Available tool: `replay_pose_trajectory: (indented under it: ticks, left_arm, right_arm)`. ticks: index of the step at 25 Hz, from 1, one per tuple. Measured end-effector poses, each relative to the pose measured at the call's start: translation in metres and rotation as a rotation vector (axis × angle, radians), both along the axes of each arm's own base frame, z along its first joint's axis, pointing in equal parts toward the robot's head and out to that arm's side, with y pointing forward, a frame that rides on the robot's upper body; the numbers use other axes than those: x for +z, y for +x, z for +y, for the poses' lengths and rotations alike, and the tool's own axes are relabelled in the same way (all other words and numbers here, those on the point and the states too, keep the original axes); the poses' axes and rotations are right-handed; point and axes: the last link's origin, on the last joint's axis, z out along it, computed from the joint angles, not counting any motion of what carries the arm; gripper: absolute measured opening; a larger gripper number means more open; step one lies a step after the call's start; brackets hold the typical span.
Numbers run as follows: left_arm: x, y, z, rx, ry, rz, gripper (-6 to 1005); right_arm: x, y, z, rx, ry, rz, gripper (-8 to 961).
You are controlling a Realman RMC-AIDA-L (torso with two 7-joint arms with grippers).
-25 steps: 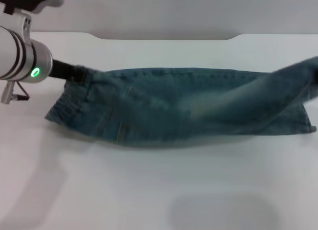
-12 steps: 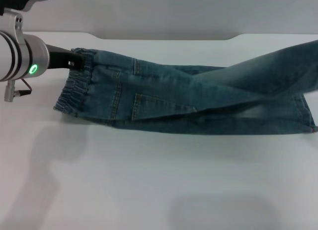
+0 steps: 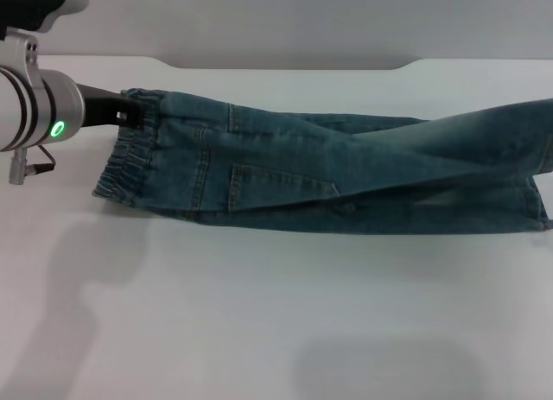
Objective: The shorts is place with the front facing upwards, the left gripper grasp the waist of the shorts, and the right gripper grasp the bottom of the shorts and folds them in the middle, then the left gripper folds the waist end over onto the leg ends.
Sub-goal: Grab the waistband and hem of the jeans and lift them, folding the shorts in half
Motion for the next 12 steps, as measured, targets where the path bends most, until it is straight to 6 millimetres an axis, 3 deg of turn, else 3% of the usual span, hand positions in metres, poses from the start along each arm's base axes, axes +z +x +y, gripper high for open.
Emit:
replay_pose_trajectory:
  ticks: [12]
  left_arm:
    - [0.001,0.001,0.002,-0.004,0.020,-0.017,70]
  right_arm:
    - [0.016,0.035,0.008,-0.121,0.078,0.081,78]
